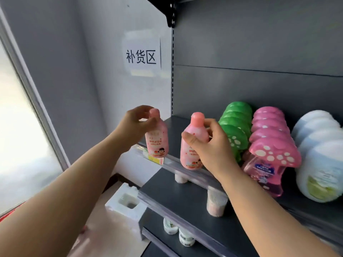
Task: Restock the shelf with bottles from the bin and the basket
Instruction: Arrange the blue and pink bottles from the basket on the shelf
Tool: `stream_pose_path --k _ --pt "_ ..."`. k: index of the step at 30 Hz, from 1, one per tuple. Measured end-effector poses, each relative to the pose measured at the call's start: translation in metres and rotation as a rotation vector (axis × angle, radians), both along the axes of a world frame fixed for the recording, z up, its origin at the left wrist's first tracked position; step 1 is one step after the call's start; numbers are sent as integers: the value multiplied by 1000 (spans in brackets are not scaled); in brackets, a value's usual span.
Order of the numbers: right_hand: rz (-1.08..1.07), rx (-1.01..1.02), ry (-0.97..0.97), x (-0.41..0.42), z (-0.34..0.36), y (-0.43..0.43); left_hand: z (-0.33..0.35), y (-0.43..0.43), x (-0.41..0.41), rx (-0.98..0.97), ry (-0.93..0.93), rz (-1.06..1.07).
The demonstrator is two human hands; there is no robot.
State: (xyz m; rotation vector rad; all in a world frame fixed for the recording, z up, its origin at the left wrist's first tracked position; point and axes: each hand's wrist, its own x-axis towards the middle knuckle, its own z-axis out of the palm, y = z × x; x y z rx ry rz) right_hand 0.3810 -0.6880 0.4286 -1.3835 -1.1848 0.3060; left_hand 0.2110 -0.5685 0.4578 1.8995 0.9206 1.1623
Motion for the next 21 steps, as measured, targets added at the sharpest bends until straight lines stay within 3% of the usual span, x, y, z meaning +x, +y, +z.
stream_pose_path --k 10,15,21 --pt "-202 -122 87 7 -24 149 -19 151 30 21 123 -147" --pt "-389 -182 96 22 -33 191 -36 220 74 -4 185 -275" --pt "-467 -233 46 18 -40 224 -45 270 113 10 193 -394"
